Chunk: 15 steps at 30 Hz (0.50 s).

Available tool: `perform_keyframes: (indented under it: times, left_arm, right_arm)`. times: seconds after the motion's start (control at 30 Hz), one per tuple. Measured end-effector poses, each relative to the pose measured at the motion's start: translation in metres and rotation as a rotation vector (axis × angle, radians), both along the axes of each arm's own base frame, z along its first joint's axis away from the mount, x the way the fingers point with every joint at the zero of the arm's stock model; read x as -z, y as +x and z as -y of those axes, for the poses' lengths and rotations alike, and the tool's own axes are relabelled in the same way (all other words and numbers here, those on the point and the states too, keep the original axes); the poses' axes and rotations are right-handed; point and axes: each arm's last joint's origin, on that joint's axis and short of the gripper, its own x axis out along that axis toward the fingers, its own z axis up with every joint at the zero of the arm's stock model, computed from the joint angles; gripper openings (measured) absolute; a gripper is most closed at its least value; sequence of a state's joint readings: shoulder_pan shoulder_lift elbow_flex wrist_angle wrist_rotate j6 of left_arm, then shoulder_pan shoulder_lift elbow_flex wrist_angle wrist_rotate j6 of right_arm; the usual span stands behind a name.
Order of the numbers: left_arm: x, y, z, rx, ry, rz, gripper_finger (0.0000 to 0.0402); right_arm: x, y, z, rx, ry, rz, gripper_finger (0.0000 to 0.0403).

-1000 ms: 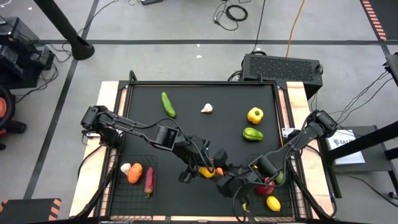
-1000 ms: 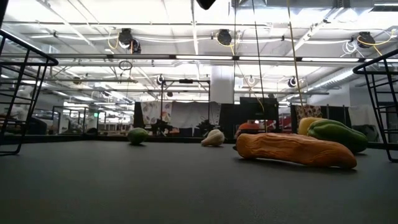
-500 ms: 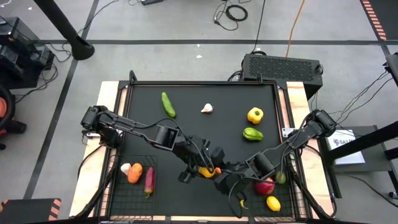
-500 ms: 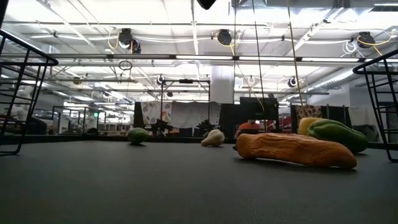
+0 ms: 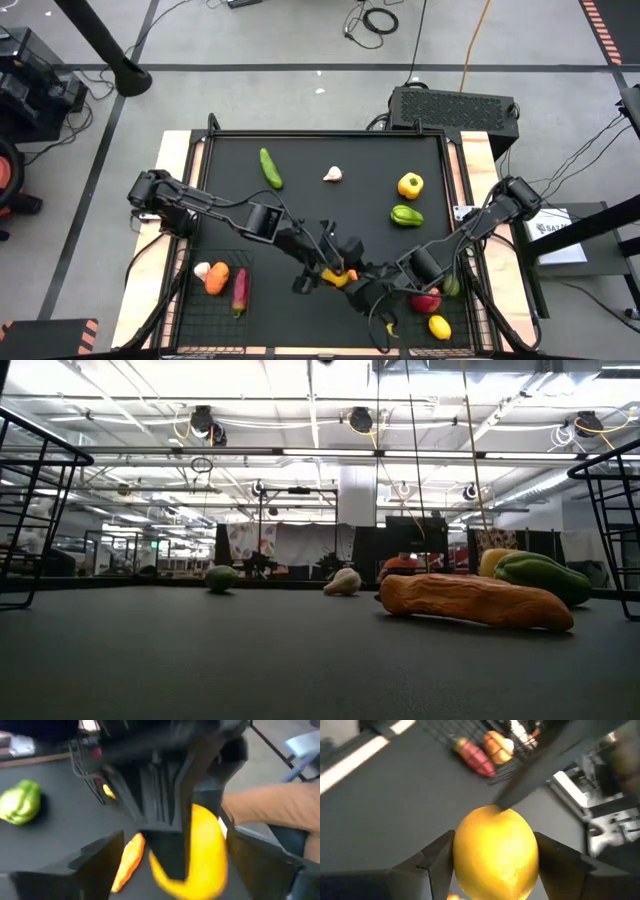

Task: Sort produce into baskets
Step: Put the lemon into the bottom right basket

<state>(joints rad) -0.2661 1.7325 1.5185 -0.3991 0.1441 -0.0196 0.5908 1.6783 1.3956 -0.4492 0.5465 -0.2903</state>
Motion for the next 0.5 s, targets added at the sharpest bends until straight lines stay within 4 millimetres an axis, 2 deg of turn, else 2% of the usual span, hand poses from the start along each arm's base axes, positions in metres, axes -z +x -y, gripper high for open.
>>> perform_keyframes:
  times: [0.13, 0.27, 0.5]
  left_arm:
    - [-0.015, -0.012, -0.001, -0.055, 0.043, 0.024, 0.0393]
    - [-0.021, -0.025, -0.007, -0.128, 0.109, -0.019, 0.0395]
    - [-0.015, -0.041, -0.010, -0.340, 0.162, -0.164, 0.0393]
  right_arm:
    - [0.005, -0.010, -0.008, 0.015, 0.036, -0.052, 0.0233]
    - [0.006, -0.021, -0.014, 0.053, 0.074, -0.099, 0.0232]
    - [-0.015, -0.054, -0.025, 0.241, 0.226, -0.258, 0.0233]
